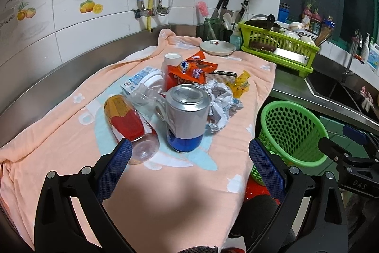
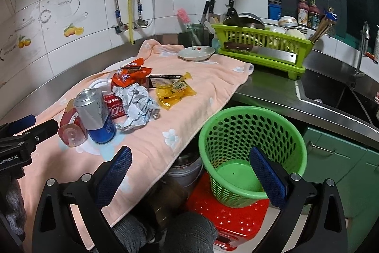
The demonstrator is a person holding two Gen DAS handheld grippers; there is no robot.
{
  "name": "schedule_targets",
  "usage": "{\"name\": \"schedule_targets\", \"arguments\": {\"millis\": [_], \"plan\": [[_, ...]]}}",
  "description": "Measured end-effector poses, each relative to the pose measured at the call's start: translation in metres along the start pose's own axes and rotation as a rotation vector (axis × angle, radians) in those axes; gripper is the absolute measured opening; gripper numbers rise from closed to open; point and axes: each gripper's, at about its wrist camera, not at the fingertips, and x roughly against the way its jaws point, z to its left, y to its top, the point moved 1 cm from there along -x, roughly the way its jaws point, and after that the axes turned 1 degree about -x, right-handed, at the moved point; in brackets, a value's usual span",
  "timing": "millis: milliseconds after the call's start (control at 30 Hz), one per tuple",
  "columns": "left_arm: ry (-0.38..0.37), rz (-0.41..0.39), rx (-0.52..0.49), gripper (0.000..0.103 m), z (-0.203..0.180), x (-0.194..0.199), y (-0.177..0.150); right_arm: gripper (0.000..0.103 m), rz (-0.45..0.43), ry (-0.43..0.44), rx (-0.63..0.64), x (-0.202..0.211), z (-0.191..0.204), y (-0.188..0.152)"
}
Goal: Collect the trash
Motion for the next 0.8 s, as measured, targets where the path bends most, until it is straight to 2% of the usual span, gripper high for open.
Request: {"name": "schedule_targets", "arguments": {"millis": [300, 733, 800], "plan": [[0.023, -0.009, 0.017, 0.097, 0.021, -0.005, 0.018, 0.096, 0.014, 0.060, 0.037, -0.020, 0.011, 0.009], [0.078, -0.020, 0.053, 0.097, 0.063, -0.016, 0.050, 0.095, 0.044, 0.256, 0.158, -0.085, 0.038, 0.052], [0.084, -0.025, 0.054, 0.097, 0.068, -0.018, 0.055, 0.092, 0.051, 0.282, 0.183, -0.097, 0.045, 0.057]]}}
